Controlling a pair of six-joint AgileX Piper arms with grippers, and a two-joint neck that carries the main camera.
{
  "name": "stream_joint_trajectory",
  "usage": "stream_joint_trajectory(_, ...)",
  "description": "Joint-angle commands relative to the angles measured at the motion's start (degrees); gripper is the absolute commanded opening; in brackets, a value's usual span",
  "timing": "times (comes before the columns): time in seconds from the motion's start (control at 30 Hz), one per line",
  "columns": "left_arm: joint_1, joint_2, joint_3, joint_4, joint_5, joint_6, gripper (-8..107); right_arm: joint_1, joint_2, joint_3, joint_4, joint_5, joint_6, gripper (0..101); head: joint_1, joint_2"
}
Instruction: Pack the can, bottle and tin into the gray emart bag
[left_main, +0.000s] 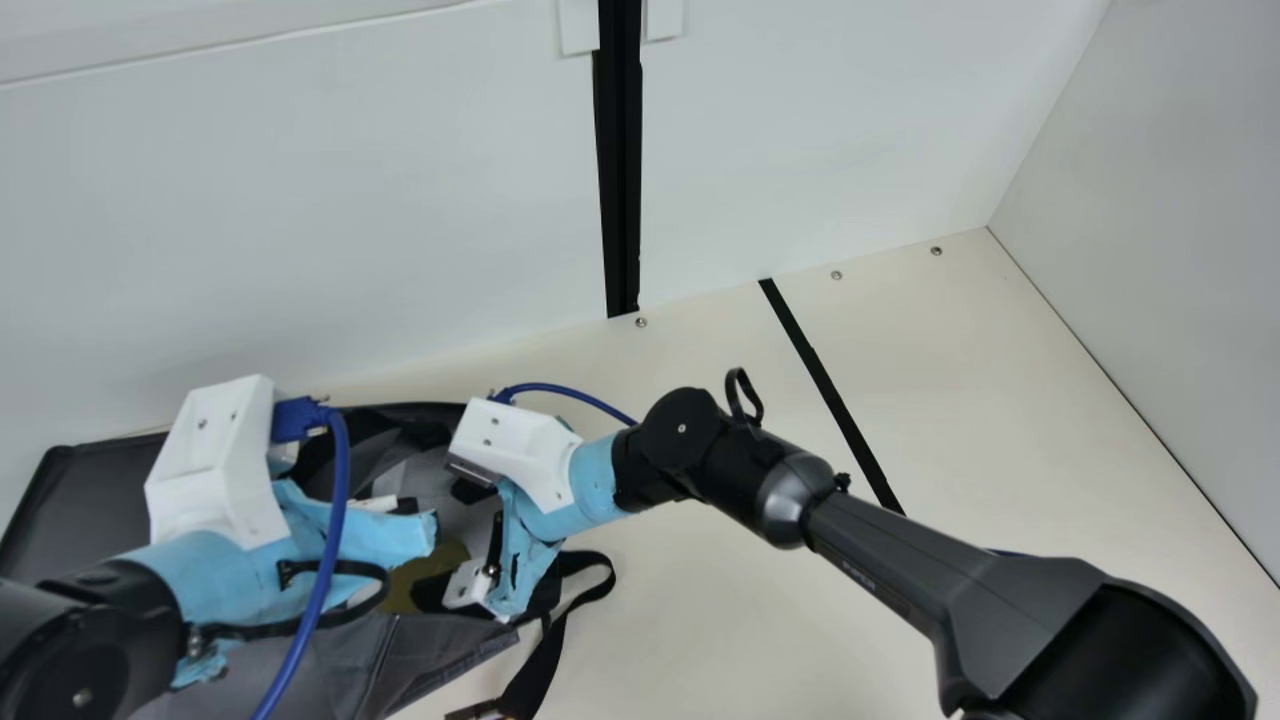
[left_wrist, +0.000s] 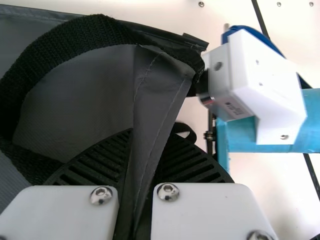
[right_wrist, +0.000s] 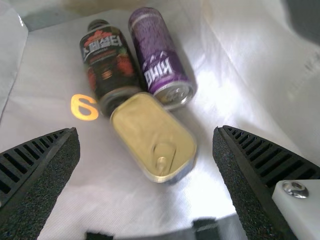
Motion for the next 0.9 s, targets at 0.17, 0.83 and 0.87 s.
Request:
stream_joint_trajectory(0.17,0.00,0.00,0.00,0.00,0.00,0.00,10,-1.73,-2.42,2.48,-0.79,-0.13,-0.44,91,-1.30,-0.05)
stream_joint_trajectory(0.83,0.00,0.00,0.00,0.00,0.00,0.00,10,-6.68,-9.17,8.32,-4.66,-0.96,0.57,91,-1.30,-0.05)
stream_joint_trajectory(0.87,0.00,0.00,0.00,0.00,0.00,0.00,10,-6.87,-9.47,8.50,-4.95,-1.09,0.77,91,-1.30,-0.05)
